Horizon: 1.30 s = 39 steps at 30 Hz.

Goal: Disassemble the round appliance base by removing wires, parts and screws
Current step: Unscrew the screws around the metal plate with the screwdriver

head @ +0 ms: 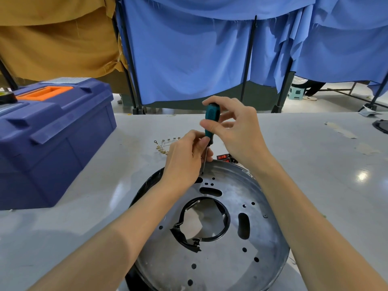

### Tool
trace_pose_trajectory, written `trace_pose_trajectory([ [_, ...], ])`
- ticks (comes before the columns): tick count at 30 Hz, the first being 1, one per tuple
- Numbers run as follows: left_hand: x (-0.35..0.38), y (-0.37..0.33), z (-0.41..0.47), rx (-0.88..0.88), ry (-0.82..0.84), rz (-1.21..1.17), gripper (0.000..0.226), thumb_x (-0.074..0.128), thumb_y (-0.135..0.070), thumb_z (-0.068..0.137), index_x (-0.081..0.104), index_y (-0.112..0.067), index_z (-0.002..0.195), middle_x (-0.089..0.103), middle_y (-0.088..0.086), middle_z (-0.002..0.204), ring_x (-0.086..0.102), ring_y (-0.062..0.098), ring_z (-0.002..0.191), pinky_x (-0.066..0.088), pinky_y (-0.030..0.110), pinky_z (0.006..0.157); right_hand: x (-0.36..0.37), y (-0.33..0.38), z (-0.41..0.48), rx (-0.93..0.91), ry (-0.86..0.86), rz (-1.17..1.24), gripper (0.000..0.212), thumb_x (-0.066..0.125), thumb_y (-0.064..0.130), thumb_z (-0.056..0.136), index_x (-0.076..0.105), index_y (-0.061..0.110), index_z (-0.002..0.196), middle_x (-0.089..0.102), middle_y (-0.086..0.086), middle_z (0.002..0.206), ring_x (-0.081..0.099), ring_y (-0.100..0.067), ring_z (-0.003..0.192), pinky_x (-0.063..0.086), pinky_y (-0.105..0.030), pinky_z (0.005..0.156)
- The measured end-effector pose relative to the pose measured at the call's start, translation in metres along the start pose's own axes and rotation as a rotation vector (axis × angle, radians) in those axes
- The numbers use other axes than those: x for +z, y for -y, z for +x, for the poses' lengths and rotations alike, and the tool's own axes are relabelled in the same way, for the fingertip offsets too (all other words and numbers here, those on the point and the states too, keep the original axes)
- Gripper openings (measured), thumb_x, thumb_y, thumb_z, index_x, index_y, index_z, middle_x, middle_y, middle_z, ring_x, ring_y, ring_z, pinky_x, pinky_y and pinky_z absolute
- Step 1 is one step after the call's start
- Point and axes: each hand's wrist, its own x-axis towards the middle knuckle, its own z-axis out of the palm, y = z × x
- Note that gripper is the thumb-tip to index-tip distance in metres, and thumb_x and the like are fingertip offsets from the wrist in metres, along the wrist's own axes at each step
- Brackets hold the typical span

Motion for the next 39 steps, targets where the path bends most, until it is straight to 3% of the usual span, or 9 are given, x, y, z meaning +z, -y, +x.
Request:
trace_pose_trajectory([
  [6, 0.001, 0.001, 0.0, 0.013, -0.037, 0.01, 0.014, 0.063, -0.034, 0.092, 0.057, -0.022, 0.096, 0.07, -0.002, 0.072, 0.069, 0.014, 0.068, 0.058, 0.045, 0.074, -0.002, 0.0, 0.0, 0.009, 0.051, 0.054, 0.045, 0.056, -0.013, 0.087, 0.064, 0.016, 0.12, 0.069, -0.003, 0.098, 0.068, -0.016, 0.089, 0.056, -0.023, 0.083],
  [10, -0.001, 0.0, 0.0, 0.051, 0.01, 0.056, 0.022, 0.042, -0.025, 0.103, 0.061, -0.014, 0.106, 0.069, -0.003, 0.074, 0.068, 0.011, 0.069, 0.057, 0.046, 0.075, 0.003, 0.001, -0.002, 0.011, 0.077, 0.089, 0.031, 0.068, 0.011, 0.087, 0.064, 0.022, 0.116, 0.065, 0.002, 0.101, 0.064, -0.016, 0.095, 0.055, -0.033, 0.087],
  [12, -0.001, -0.001, 0.0, 0.042, 0.007, 0.029, 0.021, 0.044, -0.025, 0.102, 0.062, -0.014, 0.103, 0.069, -0.003, 0.073, 0.068, 0.009, 0.07, 0.057, 0.045, 0.076, 0.004, 0.0, -0.003, -0.003, 0.055, 0.038, 0.035, 0.075, 0.02, 0.082, 0.064, 0.027, 0.115, 0.06, 0.006, 0.102, 0.06, -0.009, 0.094, 0.052, -0.029, 0.085],
  [18, -0.002, -0.003, 0.0, -0.018, -0.054, -0.028, 0.024, 0.072, -0.034, 0.084, 0.05, -0.022, 0.084, 0.069, -0.001, 0.069, 0.069, 0.017, 0.066, 0.057, 0.048, 0.072, 0.002, 0.002, -0.001, -0.005, 0.073, 0.073, 0.047, 0.059, -0.011, 0.085, 0.062, 0.02, 0.12, 0.066, -0.001, 0.1, 0.065, -0.012, 0.091, 0.056, -0.024, 0.081],
  [23, -0.002, -0.004, 0.001, 0.029, 0.023, -0.008, 0.021, 0.046, -0.028, 0.102, 0.063, -0.015, 0.104, 0.07, -0.005, 0.071, 0.069, 0.014, 0.071, 0.058, 0.045, 0.076, 0.005, 0.002, -0.002, -0.009, 0.065, 0.033, 0.031, 0.073, 0.019, 0.084, 0.064, 0.026, 0.113, 0.059, 0.005, 0.103, 0.059, -0.006, 0.094, 0.052, -0.027, 0.085],
  [27, -0.003, -0.004, 0.001, -0.004, 0.022, -0.053, 0.015, 0.052, -0.021, 0.099, 0.063, -0.01, 0.101, 0.071, -0.001, 0.075, 0.07, 0.015, 0.072, 0.058, 0.045, 0.078, 0.002, 0.001, 0.0, -0.009, 0.016, -0.014, 0.046, 0.068, 0.003, 0.086, 0.061, 0.024, 0.127, 0.062, 0.003, 0.104, 0.059, -0.007, 0.087, 0.052, -0.019, 0.08],
  [30, -0.003, -0.003, 0.001, -0.026, -0.023, -0.035, 0.02, 0.073, -0.026, 0.085, 0.056, -0.018, 0.091, 0.07, 0.001, 0.071, 0.069, 0.015, 0.066, 0.058, 0.043, 0.073, 0.002, 0.003, 0.0, 0.015, 0.041, 0.031, 0.047, 0.059, -0.008, 0.086, 0.062, 0.019, 0.124, 0.067, -0.002, 0.104, 0.063, -0.016, 0.091, 0.054, -0.033, 0.088],
  [34, -0.006, -0.002, 0.002, -0.028, -0.041, 0.018, 0.031, 0.078, -0.027, 0.077, 0.057, -0.012, 0.093, 0.068, 0.0, 0.065, 0.068, 0.016, 0.06, 0.058, 0.046, 0.069, 0.007, 0.007, -0.004, -0.024, 0.102, 0.036, 0.029, 0.067, 0.01, 0.087, 0.064, 0.022, 0.114, 0.065, 0.01, 0.096, 0.062, -0.012, 0.093, 0.051, -0.039, 0.092],
  [39, -0.005, -0.003, 0.003, -0.01, 0.011, -0.095, 0.013, 0.053, -0.02, 0.098, 0.064, -0.013, 0.101, 0.071, 0.003, 0.079, 0.071, 0.017, 0.071, 0.059, 0.04, 0.071, 0.001, 0.001, 0.0, 0.01, 0.041, 0.039, 0.037, 0.057, -0.002, 0.091, 0.064, 0.02, 0.121, 0.065, 0.009, 0.097, 0.059, -0.007, 0.093, 0.051, -0.022, 0.084],
])
